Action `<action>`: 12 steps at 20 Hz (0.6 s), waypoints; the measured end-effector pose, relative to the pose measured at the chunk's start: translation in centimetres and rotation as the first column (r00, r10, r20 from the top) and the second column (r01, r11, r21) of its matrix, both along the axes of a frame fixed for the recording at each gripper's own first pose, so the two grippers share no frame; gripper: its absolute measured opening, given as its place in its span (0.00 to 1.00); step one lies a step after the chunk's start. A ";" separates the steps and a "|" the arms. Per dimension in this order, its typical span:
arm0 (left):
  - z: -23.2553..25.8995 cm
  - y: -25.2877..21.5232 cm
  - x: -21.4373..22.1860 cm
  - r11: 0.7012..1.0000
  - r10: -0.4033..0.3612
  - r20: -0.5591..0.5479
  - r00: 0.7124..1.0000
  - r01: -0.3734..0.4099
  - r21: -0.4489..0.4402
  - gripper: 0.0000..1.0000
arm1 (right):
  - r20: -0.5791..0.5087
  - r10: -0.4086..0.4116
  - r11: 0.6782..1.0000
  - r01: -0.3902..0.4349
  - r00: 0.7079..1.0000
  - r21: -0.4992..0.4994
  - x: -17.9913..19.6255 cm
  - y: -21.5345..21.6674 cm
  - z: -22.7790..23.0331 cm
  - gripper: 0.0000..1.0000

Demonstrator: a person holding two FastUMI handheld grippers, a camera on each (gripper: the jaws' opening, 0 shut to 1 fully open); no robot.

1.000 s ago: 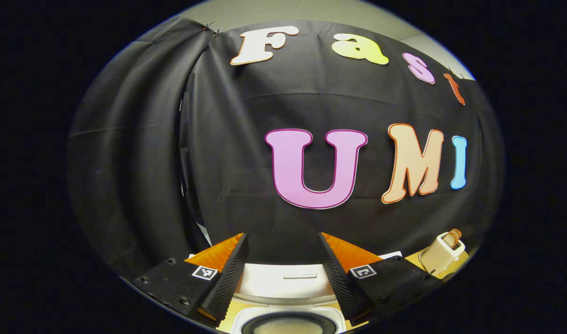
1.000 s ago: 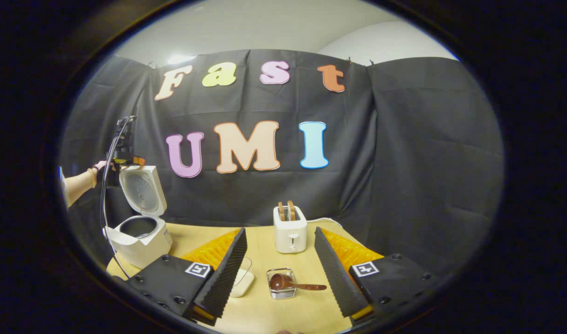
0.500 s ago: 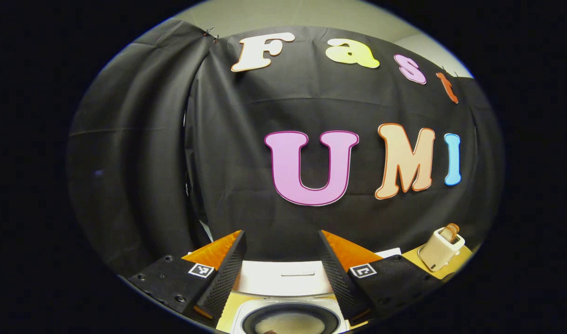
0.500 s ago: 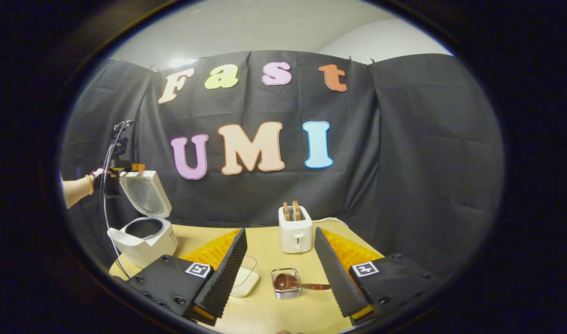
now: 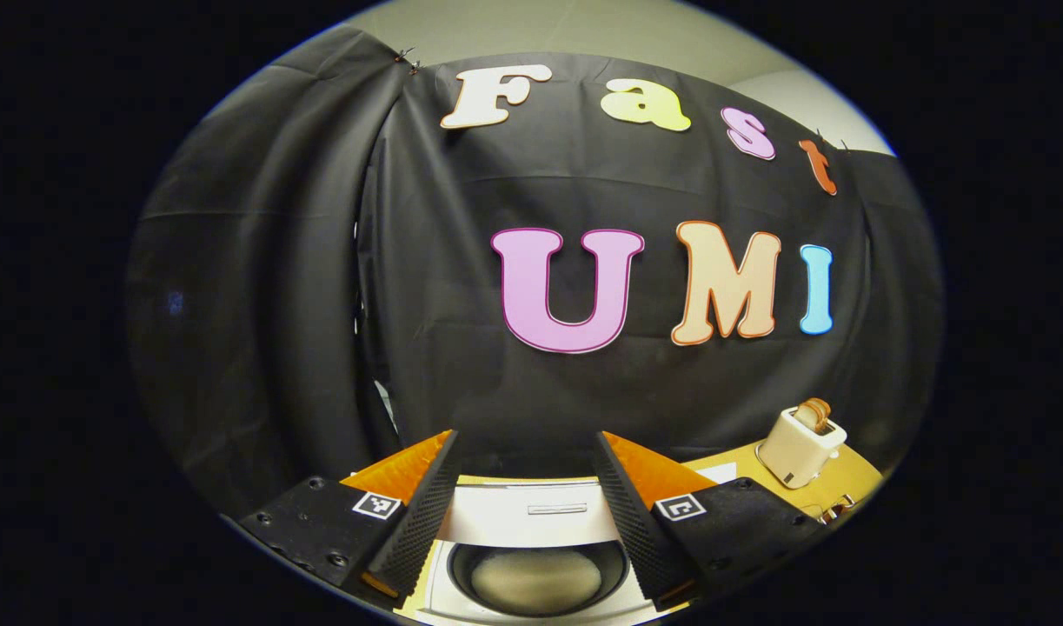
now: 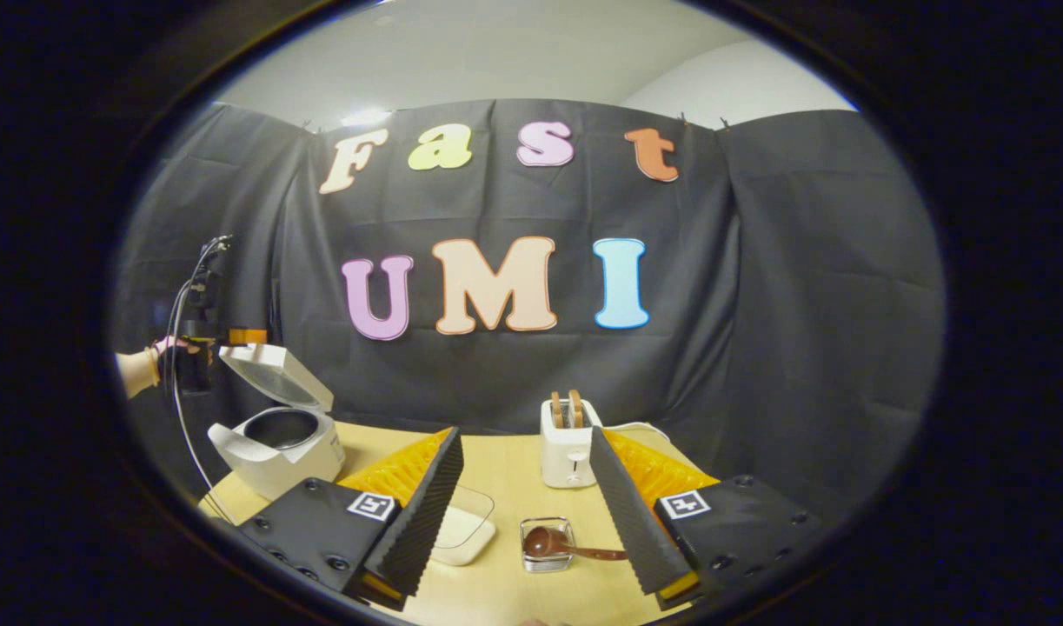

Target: Close the left gripper, press the button to open the rice cooker; take a wooden spoon from the chopstick holder with the right hand, scoop a spoonful of rice and pour it into the rice cooker, then put the wooden spoon back into the chopstick holder.

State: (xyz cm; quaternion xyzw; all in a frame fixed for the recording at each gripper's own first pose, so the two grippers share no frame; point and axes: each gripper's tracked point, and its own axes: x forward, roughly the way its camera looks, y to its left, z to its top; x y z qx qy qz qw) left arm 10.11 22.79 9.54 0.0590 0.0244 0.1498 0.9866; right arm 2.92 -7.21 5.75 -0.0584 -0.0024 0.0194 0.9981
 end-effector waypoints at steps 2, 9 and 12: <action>-1.0 -0.3 -1.0 1.000 -0.004 0.004 1.000 0.004 -0.003 0.90 | 0.001 0.011 1.000 -0.011 1.000 -0.010 0.2 0.5 0.1 0.92; -6.9 -0.4 -4.5 1.000 0.003 -0.065 0.998 -0.004 -0.009 0.90 | -0.006 0.055 0.998 -0.055 0.998 -0.021 1.5 2.7 0.0 0.92; -9.1 -0.4 -5.5 1.000 -0.002 -0.078 0.997 0.001 -0.006 0.90 | -0.004 0.070 0.997 -0.070 0.998 -0.017 1.9 3.6 0.0 0.92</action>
